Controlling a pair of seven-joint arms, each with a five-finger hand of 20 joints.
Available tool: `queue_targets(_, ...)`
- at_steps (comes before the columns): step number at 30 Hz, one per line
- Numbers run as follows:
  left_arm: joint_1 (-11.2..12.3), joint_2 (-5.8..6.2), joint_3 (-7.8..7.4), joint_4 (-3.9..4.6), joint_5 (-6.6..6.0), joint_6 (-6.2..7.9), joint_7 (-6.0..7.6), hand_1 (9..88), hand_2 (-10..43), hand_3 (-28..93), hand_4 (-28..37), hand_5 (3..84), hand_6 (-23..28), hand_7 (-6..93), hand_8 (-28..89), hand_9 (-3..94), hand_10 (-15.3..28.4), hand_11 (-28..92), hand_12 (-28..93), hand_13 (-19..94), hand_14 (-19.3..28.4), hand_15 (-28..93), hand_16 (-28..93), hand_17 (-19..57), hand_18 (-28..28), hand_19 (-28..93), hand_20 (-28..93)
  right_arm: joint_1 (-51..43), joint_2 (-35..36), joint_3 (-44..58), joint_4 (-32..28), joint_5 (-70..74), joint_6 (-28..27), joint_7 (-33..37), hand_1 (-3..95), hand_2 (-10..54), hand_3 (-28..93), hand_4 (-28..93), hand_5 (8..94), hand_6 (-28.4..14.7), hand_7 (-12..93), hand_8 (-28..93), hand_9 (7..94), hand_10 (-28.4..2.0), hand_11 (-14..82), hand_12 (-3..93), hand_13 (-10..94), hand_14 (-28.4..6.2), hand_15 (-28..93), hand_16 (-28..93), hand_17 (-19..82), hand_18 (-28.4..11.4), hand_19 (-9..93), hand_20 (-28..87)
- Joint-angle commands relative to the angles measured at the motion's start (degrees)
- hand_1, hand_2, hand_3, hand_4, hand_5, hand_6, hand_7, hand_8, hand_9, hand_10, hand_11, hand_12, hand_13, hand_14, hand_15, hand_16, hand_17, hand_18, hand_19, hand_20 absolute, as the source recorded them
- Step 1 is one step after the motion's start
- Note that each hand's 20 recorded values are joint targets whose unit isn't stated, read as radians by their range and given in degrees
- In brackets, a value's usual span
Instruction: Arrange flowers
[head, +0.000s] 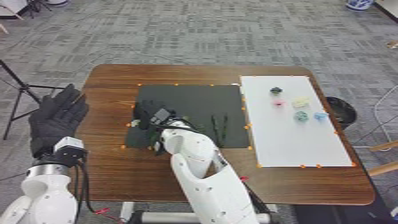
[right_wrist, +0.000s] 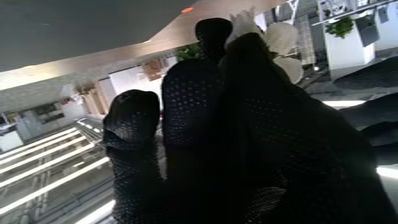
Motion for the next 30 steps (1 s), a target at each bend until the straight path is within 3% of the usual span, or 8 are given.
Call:
queue_targets(1,0.0,0.13,-0.03,0.0,-1.05,-1.09,0.41,25.7,14.1,72,-28.3,45.3,8.2,12.5,-10,35.4,13.4,19,8,26,14.6,22,-3,-6.6,14.2,35,8,0.3,0.9,-1.2,-1.1,-10.7,-0.3,1.0,58.2,-9.5,73,-28,65.7,-1.3,21,-5,73.5,-9.6,10.4,31.3,70,-5.0,62,43,43,-20.4,88,39)
queue_targets(3,0.2,0.14,-0.26,-0.19,-1.01,-0.44,0.3,25.7,14.1,72,-28.3,45.3,8.2,12.5,-10,35.4,13.4,19,8,26,14.6,22,-3,-6.6,14.2,35,8,0.2,1.0,-1.2,-1.2,-11.1,-1.1,0.9,57.3,-9.5,74,-28,65.4,-1.2,21,-8,72.4,-9.8,11.8,30.1,70,-4.7,61,43,42,-20.3,88,39)
queue_targets(10,0.3,0.05,-0.46,-0.09,-1.14,-0.85,0.12,25.6,14.2,72,-28.3,45.5,8.3,12.5,-10,35.5,13.6,19,8,26,14.6,22,-3,-6.6,14.3,35,8,0.0,1.5,-1.3,-1.6,-10.5,-2.4,1.6,56.1,-9.5,74,-28,61.3,-2.2,19,-13,67.6,-12.1,18.1,21.3,70,-4.6,61,42,42,-20.3,87,39)
queue_targets(20,0.2,-0.06,-0.28,0.27,-1.04,-1.35,-0.63,25.6,14.2,72,-28.3,45.5,8.3,12.4,-10,35.6,13.5,19,8,26,14.7,22,-3,-6.6,14.3,35,8,0.2,3.4,-2.6,-2.7,-6.4,-2.0,4.4,55.5,-9.5,74,-28,60.0,-2.5,18,-12,66.0,-12.8,19.0,18.5,69,-4.8,61,42,42,-20.3,87,39)
queue_targets(27,-0.8,-0.39,0.45,0.8,-0.8,-2.07,-1.75,25.6,14.1,72,-28.3,45.6,8.4,12.4,-10,35.6,13.5,19,8,26,14.6,22,-3,-6.5,14.2,35,8,2.2,9.3,-2.0,-10.9,8.0,-3.5,11.0,53.0,-9.5,75,-28,58.9,-3.2,17,-12,63.7,-13.6,17.2,17.7,69,-5.3,61,41,42,-20.3,87,39)
queue_targets(30,-1.9,0.06,1.55,1.18,-0.59,-3.03,-1.89,25.6,14.1,72,-28.3,45.6,8.3,12.4,-10,35.7,13.5,19,8,26,14.5,22,-4,-6.3,14.2,35,8,2.8,12.1,3.1,-15.4,10.3,-9.0,6.5,52.2,-9.5,75,-28,55.8,-3.7,16,-11,59.7,-14.0,15.9,17.4,67,-5.7,62,40,40,-19.9,86,39)
